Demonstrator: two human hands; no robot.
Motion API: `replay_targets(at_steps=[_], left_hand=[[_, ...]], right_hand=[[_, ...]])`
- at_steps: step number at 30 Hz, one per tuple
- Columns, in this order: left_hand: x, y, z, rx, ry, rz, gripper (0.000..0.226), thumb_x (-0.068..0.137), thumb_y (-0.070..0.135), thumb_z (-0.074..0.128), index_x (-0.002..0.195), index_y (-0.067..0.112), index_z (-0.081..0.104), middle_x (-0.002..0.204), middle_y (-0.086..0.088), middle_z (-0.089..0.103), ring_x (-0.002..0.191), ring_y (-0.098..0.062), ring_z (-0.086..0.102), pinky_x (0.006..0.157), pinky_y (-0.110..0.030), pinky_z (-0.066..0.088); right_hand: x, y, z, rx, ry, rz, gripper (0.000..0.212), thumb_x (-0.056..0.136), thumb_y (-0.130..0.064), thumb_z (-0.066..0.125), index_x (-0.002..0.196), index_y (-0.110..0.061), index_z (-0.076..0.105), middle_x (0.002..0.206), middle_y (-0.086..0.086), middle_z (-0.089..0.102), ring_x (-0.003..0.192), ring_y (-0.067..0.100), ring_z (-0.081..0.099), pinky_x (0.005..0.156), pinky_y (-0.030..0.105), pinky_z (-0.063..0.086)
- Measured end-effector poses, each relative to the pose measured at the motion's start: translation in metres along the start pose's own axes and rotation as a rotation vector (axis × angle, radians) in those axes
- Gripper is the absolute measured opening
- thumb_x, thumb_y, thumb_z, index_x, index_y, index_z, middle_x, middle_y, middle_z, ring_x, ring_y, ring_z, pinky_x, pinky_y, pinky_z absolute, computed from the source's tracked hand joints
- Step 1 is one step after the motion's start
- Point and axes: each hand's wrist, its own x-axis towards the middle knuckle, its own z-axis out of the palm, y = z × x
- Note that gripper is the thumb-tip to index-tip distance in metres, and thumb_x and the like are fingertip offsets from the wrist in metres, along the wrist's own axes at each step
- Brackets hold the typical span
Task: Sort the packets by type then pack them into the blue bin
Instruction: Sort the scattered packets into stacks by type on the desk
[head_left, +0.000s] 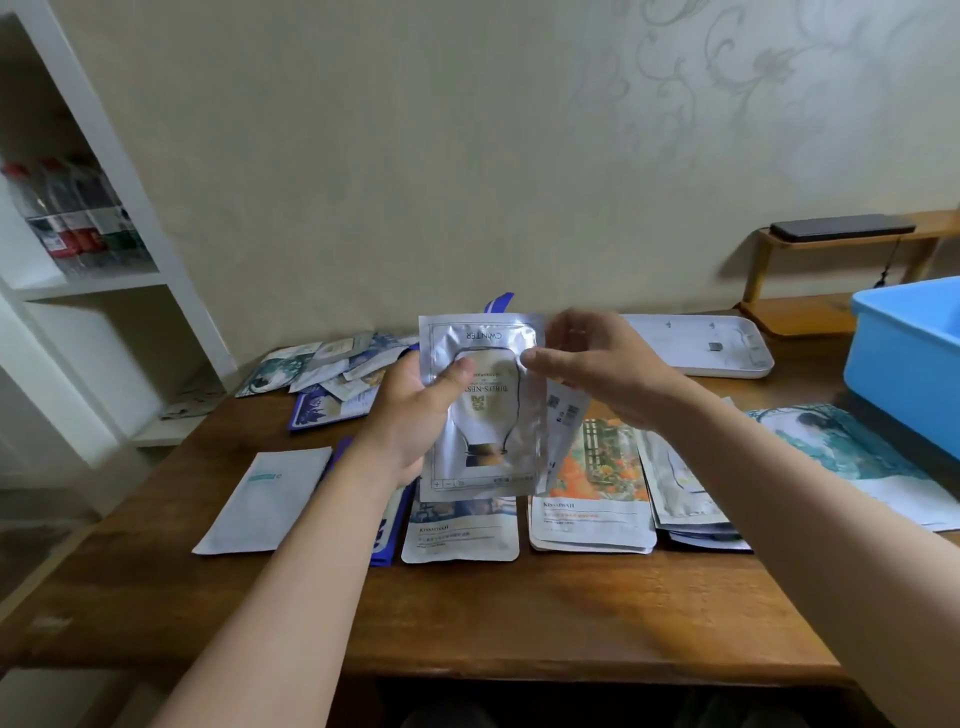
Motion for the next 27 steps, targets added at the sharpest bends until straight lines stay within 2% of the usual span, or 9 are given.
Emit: replay_targets(at_steps=[3, 5, 7, 9, 12, 16, 18, 21, 27], left_hand=[[-0.003, 0.001, 0.009, -0.007, -0.027, -0.012, 0.009, 0.103, 0.015, 0.059, 0.107, 0.022, 0.064, 0.090, 0.016, 0.078, 0.085, 0.007, 0.072, 0.066, -0.008, 0.051], [-0.005, 0.003, 0.014, 0.002, -0.024, -0.028, 0.008, 0.105, 0.022, 0.056, 0.105, 0.019, 0.064, 0.092, 0.015, 0.078, 0.089, 0.004, 0.071, 0.072, -0.012, 0.052], [-0.005, 0.003, 0.018, -0.007, -0.012, -0.049, 0.020, 0.106, 0.030, 0.052, 0.102, 0.013, 0.064, 0.090, 0.012, 0.077, 0.087, 0.002, 0.070, 0.073, -0.015, 0.053], [-0.007, 0.006, 0.022, -0.028, -0.001, -0.060, 0.024, 0.107, 0.032, 0.050, 0.097, 0.014, 0.062, 0.076, 0.016, 0.074, 0.073, 0.008, 0.067, 0.062, -0.010, 0.051], [-0.008, 0.008, 0.026, -0.015, 0.031, -0.057, 0.026, 0.107, 0.036, 0.050, 0.092, 0.015, 0.057, 0.079, 0.001, 0.060, 0.075, -0.006, 0.058, 0.066, -0.018, 0.048], [-0.011, 0.014, 0.023, -0.065, 0.080, -0.064, 0.026, 0.106, 0.036, 0.052, 0.090, 0.016, 0.058, 0.087, -0.012, 0.060, 0.087, -0.026, 0.055, 0.080, -0.040, 0.046], [-0.010, 0.016, 0.019, -0.060, 0.101, -0.084, 0.028, 0.106, 0.036, 0.052, 0.089, 0.015, 0.057, 0.086, -0.014, 0.068, 0.088, -0.033, 0.063, 0.081, -0.049, 0.049], [-0.009, 0.016, 0.016, -0.034, 0.102, -0.095, 0.028, 0.107, 0.035, 0.050, 0.094, 0.013, 0.059, 0.099, -0.016, 0.075, 0.094, -0.035, 0.069, 0.084, -0.049, 0.051], [-0.007, 0.015, 0.020, -0.021, 0.089, -0.099, 0.028, 0.107, 0.036, 0.050, 0.098, 0.012, 0.061, 0.101, -0.015, 0.076, 0.096, -0.034, 0.072, 0.086, -0.051, 0.053]], right_hand=[[-0.003, 0.003, -0.004, 0.081, 0.018, 0.023, 0.022, 0.080, -0.012, 0.085, 0.077, -0.009, 0.063, 0.074, 0.006, 0.067, 0.067, 0.019, 0.064, 0.065, 0.035, 0.053], [-0.006, 0.006, -0.007, 0.096, 0.012, 0.042, 0.022, 0.083, -0.008, 0.081, 0.081, 0.002, 0.062, 0.073, 0.007, 0.067, 0.067, 0.020, 0.065, 0.065, 0.034, 0.053], [-0.007, 0.007, -0.009, 0.100, 0.025, 0.064, 0.030, 0.085, -0.006, 0.079, 0.095, 0.014, 0.060, 0.081, 0.016, 0.066, 0.073, 0.025, 0.063, 0.070, 0.038, 0.054], [-0.009, 0.007, -0.010, 0.119, 0.038, 0.077, 0.024, 0.087, -0.001, 0.076, 0.102, 0.013, 0.063, 0.089, 0.023, 0.066, 0.078, 0.028, 0.064, 0.077, 0.044, 0.055], [-0.013, 0.003, -0.015, 0.191, 0.068, 0.106, 0.013, 0.090, 0.003, 0.070, 0.102, 0.007, 0.065, 0.101, 0.034, 0.068, 0.085, 0.031, 0.067, 0.085, 0.049, 0.057], [-0.016, -0.005, -0.029, 0.255, 0.183, 0.112, 0.005, 0.095, 0.002, 0.064, 0.099, 0.002, 0.061, 0.086, 0.017, 0.066, 0.076, 0.024, 0.067, 0.071, 0.039, 0.058], [-0.015, -0.006, -0.043, 0.340, 0.242, 0.116, 0.009, 0.095, 0.003, 0.063, 0.091, -0.004, 0.060, 0.083, 0.014, 0.065, 0.076, 0.026, 0.066, 0.078, 0.044, 0.056], [-0.016, -0.010, -0.066, 0.417, 0.312, 0.126, 0.017, 0.094, 0.002, 0.063, 0.084, -0.009, 0.057, 0.081, 0.012, 0.063, 0.077, 0.026, 0.063, 0.087, 0.049, 0.053], [-0.024, -0.019, -0.107, 0.337, 0.354, 0.105, 0.012, 0.096, -0.003, 0.063, 0.088, -0.010, 0.059, 0.079, 0.008, 0.065, 0.072, 0.020, 0.066, 0.072, 0.038, 0.061]])
